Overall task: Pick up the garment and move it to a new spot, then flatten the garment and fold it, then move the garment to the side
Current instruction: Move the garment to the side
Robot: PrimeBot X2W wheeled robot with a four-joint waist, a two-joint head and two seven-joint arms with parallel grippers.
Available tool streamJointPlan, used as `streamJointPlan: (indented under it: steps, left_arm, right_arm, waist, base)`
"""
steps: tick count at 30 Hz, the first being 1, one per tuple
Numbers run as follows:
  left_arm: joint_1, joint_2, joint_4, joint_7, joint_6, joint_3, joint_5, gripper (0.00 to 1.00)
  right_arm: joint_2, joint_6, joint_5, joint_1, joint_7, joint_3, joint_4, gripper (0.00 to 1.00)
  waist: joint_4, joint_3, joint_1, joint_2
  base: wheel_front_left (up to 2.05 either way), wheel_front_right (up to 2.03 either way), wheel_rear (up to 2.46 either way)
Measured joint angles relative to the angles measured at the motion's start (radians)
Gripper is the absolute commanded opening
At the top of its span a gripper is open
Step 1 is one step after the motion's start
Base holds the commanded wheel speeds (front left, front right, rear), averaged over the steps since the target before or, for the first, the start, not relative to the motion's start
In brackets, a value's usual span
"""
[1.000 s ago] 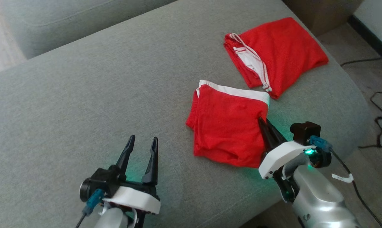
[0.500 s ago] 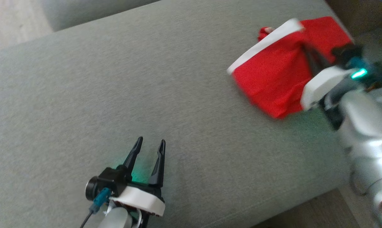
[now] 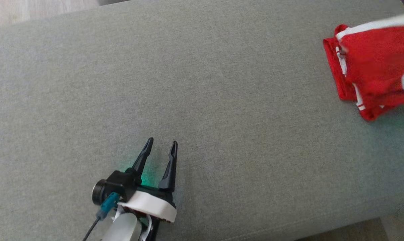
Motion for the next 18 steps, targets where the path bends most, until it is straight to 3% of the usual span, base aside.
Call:
streamJointPlan:
  steps: [5, 9, 18]
  left_arm:
    - [-0.001, -0.001, -0.002, 0.000, 0.017, 0.030, 0.000, 1.00]
    - [0.000, -0.001, -0.010, 0.000, 0.028, 0.075, 0.000, 1.00]
    - [0.041, 0.000, -0.029, 0.000, 0.070, 0.181, 0.007, 1.00]
  right_arm:
    - [0.089, 0.000, -0.017, 0.002, -0.026, -0.034, -0.055, 1.00]
    - [0.198, 0.000, 0.009, 0.034, -0.034, -0.036, -0.192, 1.00]
    - [0.303, 0.000, 0.074, 0.376, -0.035, -0.010, -0.497, 1.00]
  waist:
    - [-0.001, -0.014, -0.0001, 0.0000]
    - [0.003, -0.031, -0.0001, 0.0000]
    - [0.078, -0.071, -0.0002, 0.0000]
  base:
    - [0.00, 0.00, 0.00]
    - [0.00, 0.00, 0.00]
    - [0.00, 0.00, 0.00]
